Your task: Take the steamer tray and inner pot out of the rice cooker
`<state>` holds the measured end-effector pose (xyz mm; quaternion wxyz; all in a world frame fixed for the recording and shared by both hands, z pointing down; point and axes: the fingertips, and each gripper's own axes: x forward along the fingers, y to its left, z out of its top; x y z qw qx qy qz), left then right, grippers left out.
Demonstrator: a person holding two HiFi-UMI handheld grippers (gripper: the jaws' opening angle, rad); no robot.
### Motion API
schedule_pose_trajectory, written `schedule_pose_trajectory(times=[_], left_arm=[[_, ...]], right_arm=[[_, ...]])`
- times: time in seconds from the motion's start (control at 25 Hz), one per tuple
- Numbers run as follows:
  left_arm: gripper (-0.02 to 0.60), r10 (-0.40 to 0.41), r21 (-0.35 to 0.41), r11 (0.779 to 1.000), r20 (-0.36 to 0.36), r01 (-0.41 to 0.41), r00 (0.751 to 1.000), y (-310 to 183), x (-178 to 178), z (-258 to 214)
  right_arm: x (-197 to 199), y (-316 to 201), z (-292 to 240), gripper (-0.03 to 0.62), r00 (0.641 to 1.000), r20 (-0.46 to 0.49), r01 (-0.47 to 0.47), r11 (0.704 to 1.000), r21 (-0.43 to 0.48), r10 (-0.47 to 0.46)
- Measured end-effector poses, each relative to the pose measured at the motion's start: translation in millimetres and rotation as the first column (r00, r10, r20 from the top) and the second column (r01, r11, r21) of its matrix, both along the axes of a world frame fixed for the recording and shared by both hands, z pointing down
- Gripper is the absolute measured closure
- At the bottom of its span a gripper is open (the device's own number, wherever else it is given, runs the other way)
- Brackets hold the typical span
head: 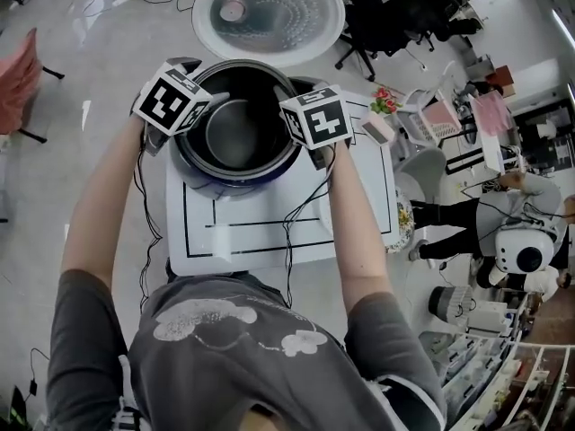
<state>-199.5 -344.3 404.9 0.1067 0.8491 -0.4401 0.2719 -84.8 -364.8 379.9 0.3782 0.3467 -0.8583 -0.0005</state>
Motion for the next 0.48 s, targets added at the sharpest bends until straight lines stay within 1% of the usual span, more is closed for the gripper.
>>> schedule_pose_trajectory(times=[0.04,0.12,0.2,0.32,0.4,0.48], left_arm=[[0.239,-0.005,-0.008,1.0,0.018,0.005,1.0,-2.9,-2.5,2.8],[0.331,-0.009,-0.031,0.999,0.047,0.011,0.999,-6.7,-6.6,8.9],[0.381,0.001,-0.047,0.999,0.08,0.003,0.997,-8.7,-8.1,14.2],[0.481,0.01,-0.038,0.999,0.145,-0.004,0.989,-11.6,-10.0,16.1],[0.493,0.014,-0.042,0.999,0.165,-0.007,0.986,-11.5,-10.4,15.2],[0.503,-0.001,-0.064,0.998,0.14,0.01,0.99,-11.6,-10.8,14.9]], right_arm=[[-0.1,0.2,-0.3,0.496,1.0,0.009,0.0,1.0,-0.003,0.0],[-0.5,0.9,-1.0,0.496,1.0,0.019,0.0,1.0,-0.006,0.0],[-0.8,1.1,-1.2,0.496,1.0,0.024,0.001,1.0,-0.007,-0.001],[-2.0,1.6,-2.7,0.496,1.0,0.031,0.003,1.0,-0.01,-0.002],[-2.9,2.9,-4.7,0.496,0.999,0.032,0.001,1.0,-0.012,0.0],[-3.0,3.5,-4.9,0.496,0.999,0.032,0.0,1.0,-0.011,0.0]])
